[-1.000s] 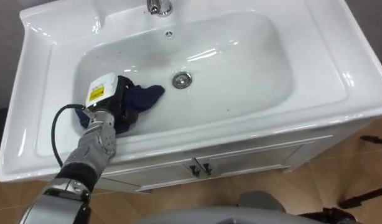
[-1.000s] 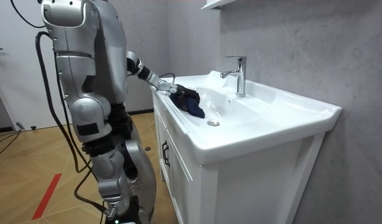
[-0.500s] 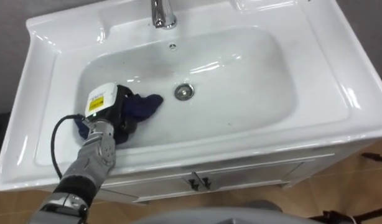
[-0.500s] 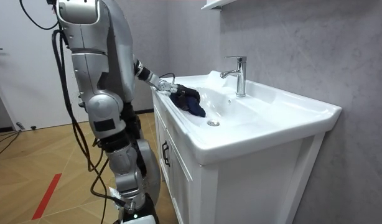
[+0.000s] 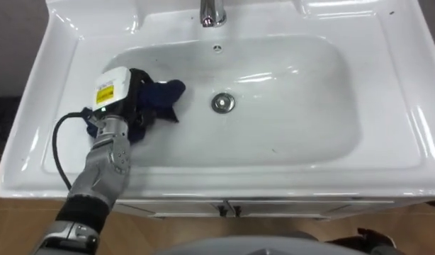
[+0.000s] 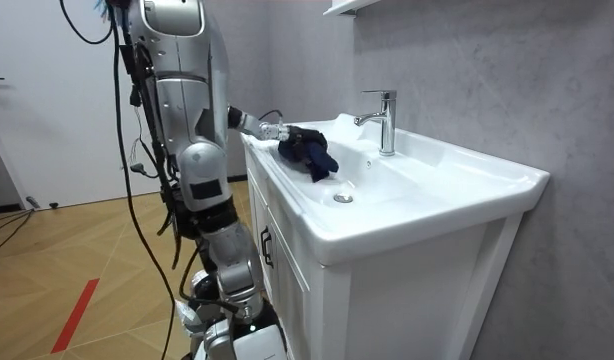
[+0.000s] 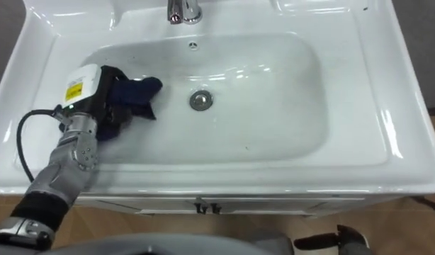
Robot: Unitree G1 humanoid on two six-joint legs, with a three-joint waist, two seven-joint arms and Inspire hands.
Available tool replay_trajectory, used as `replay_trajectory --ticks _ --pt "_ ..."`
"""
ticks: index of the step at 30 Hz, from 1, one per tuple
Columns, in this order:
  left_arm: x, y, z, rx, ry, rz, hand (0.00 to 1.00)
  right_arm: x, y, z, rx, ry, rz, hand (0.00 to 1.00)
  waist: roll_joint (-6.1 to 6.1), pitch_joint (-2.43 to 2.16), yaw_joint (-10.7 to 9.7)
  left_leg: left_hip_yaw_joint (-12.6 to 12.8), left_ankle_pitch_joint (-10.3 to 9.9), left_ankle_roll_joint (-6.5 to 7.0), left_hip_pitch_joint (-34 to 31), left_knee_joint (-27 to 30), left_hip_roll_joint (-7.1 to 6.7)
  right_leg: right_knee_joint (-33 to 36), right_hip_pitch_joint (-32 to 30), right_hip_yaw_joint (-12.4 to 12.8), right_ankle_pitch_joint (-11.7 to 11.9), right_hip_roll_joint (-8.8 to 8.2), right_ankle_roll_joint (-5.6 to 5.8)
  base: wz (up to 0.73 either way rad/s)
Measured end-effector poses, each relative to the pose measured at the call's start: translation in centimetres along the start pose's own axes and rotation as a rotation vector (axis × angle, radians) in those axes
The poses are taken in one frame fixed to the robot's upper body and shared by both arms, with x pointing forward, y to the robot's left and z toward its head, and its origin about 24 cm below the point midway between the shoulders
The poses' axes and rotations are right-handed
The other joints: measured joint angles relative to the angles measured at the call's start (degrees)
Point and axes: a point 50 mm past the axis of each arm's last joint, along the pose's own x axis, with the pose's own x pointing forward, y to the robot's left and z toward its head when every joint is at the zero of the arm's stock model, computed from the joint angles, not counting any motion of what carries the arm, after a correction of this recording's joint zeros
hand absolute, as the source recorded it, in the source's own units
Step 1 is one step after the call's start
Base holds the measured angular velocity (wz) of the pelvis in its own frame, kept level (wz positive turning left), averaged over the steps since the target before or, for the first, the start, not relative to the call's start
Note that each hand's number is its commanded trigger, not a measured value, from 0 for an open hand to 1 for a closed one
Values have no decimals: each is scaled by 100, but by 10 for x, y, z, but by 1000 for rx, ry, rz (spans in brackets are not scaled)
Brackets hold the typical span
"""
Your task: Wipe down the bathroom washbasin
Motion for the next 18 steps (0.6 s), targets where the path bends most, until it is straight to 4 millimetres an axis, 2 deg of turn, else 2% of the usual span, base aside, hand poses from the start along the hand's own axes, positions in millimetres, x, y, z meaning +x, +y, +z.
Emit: replay_trajectory --ticks 5,7,11,18 --pt "3 42 14 -55 -66 273 100 0 0 -10 -13 26 2 0 34 43 85 -128 0 0 45 -37 -56 -132 101 -10 39 -24 59 5" --pt "3 50 18 -66 -87 331 100 -1 -1 -18 -29 50 2 0 56 31 111 -146 1 1 63 -43 -79 -203 164 -29 51 -40 79 6" --pt "-5 53 17 -74 -93 370 100 -3 0 -34 -101 86 15 0 77 27 157 -219 0 1 229 -57 -101 -199 318 -27 54 -57 84 1" --pt "-4 60 16 -84 -85 396 100 -3 0 -35 -137 101 23 0 84 21 160 -291 0 1 240 -76 -104 -194 313 -22 55 -54 86 0"
